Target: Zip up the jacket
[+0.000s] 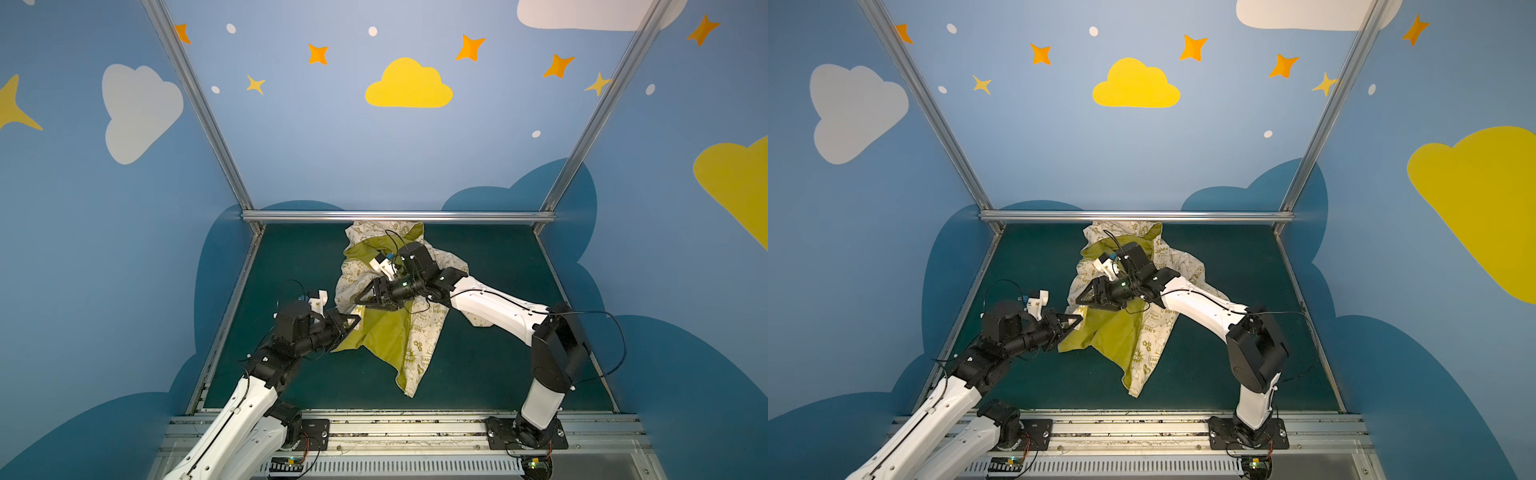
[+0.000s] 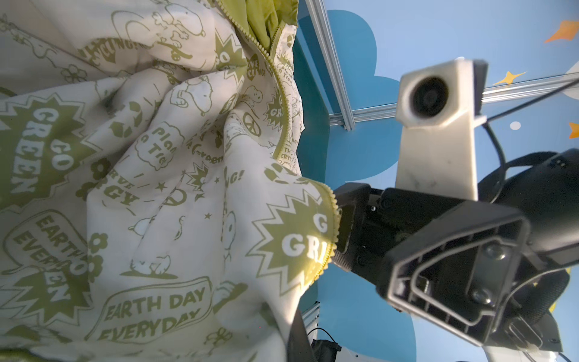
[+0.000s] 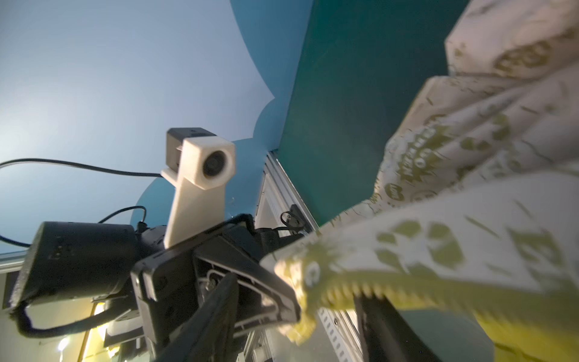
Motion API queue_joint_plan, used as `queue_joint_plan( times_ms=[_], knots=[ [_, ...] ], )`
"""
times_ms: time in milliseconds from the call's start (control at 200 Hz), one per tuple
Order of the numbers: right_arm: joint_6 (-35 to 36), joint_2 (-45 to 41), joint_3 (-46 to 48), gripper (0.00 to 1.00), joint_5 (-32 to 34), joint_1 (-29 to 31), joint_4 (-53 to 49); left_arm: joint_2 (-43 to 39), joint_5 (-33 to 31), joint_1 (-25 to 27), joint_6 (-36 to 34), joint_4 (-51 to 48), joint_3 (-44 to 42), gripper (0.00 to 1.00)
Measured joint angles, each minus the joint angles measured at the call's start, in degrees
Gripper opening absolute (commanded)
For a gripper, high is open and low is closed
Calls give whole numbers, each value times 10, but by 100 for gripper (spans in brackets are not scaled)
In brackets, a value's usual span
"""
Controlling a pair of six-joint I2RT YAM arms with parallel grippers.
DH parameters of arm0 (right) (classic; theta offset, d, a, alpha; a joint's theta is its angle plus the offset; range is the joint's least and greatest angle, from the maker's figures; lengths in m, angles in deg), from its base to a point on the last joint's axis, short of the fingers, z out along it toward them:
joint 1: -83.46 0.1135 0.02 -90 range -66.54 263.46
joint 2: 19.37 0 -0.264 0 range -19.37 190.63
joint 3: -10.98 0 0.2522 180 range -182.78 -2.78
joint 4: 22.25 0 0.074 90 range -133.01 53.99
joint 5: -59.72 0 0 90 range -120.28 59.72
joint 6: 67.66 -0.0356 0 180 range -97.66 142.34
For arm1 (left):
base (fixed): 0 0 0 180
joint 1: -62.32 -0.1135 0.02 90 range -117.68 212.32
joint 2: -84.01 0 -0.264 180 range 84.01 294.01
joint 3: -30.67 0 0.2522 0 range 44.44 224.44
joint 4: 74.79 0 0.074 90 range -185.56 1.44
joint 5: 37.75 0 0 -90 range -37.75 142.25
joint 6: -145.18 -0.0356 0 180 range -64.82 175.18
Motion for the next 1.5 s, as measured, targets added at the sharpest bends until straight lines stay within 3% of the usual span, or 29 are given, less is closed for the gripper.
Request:
queue_joint_plan(
  times_ms=[295, 566, 976, 1236, 1496],
  knots=[
    [-58, -196, 191, 61, 192, -10, -101, 29, -22, -3, -33, -16, 24, 4],
    [-54, -171, 207, 61, 326, 97, -282, 55, -24, -9, -49, -17, 31, 4],
    [-53, -40, 144, 63, 328, 188, -354, -4, -24, -23, -45, -22, -12, 4],
    [-54, -15, 145, 47, 316, 193, -349, -30, -23, -40, -42, -31, -29, 4],
    [-54, -11, 164, 51, 301, 193, -337, -35, -21, -44, -40, -38, -31, 4]
  ],
)
